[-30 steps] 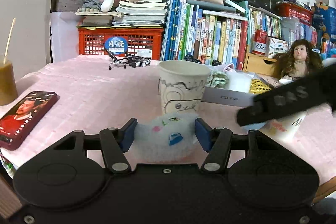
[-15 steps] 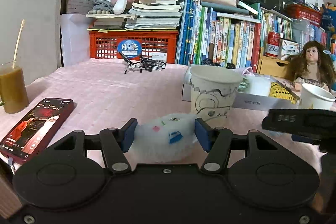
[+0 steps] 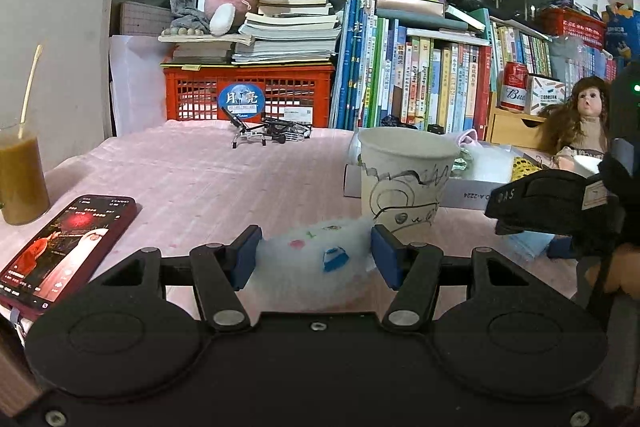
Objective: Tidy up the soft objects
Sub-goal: 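Lift the mask packet with the right gripper while the left gripper holds the white plush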
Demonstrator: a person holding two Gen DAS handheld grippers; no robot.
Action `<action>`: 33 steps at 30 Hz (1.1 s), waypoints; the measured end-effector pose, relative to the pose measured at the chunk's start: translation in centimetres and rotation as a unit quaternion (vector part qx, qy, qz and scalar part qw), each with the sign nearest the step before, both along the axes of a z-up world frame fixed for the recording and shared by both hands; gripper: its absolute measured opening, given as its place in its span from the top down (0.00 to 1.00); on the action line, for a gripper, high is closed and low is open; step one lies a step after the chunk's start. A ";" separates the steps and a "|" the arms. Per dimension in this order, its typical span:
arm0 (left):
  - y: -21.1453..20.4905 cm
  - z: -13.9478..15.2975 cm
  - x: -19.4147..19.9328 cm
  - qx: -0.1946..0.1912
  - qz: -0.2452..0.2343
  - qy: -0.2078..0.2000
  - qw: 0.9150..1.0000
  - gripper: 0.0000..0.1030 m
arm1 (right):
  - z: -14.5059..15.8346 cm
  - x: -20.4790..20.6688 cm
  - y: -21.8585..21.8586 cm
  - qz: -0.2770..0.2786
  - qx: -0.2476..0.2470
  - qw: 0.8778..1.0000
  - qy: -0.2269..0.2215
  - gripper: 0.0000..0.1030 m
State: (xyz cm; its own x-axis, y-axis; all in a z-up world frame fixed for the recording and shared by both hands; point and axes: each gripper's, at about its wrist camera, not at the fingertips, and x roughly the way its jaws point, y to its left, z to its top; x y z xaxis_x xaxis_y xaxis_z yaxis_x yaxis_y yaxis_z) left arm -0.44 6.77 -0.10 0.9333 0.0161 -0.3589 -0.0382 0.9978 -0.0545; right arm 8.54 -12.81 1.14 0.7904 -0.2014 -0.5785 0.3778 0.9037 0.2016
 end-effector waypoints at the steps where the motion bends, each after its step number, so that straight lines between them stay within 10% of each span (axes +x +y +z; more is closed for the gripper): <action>1: -0.1 0.0 0.0 0.001 -0.001 0.000 1.000 0.44 | 0.0 0.0 0.0 0.002 -0.004 1.000 0.000 0.46; 19: -2.1 -0.2 -1.7 0.008 -0.028 0.020 0.999 0.49 | 0.5 -6.5 -2.0 0.244 -0.054 0.968 -0.004 0.51; 33: -4.3 0.0 -2.4 0.031 -0.022 0.024 0.999 0.49 | 0.6 -9.1 -4.8 0.303 -0.078 0.950 -0.012 0.37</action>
